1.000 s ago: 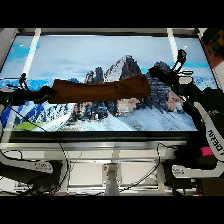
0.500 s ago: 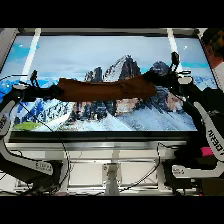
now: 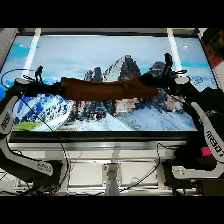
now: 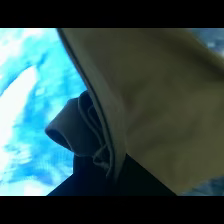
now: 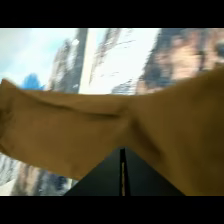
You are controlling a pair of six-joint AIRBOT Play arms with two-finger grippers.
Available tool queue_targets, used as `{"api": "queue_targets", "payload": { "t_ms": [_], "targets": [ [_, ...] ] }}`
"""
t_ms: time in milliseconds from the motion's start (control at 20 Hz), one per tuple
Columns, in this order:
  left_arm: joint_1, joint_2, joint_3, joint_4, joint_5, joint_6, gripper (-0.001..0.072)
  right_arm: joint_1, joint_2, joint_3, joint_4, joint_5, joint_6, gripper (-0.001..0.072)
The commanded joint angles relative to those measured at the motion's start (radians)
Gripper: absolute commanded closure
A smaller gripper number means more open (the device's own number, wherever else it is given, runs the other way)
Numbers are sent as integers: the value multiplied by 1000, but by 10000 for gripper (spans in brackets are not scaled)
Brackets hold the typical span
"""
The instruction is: Fold the clothes and pants, and hang the long-sleeved shirts on hangers.
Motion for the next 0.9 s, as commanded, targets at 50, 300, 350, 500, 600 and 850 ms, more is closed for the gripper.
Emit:
{"api": "queue_targets", "payload": {
  "t_ms": [50, 300, 350, 500, 600, 850],
  "targets": [
    [-8, 82, 128, -11, -212, -53, 694, 159, -1, 38, 17, -200, 13, 697],
    [-8, 300, 129, -58, -216, -93, 693, 336, -100, 121, 16, -309, 193, 698],
    [-8, 341, 129, -63, -215, -92, 693, 361, -130, 139, 16, -314, 220, 698],
    [-8, 417, 129, -64, -216, -92, 693, 439, -237, 194, 16, -289, 388, 699],
    [-8, 433, 128, -72, -217, -93, 693, 509, -321, 241, 17, -275, 443, 699],
    [-32, 432, 127, -130, -223, -92, 692, 660, -496, 480, 16, -274, 523, 699]
  ]
}}
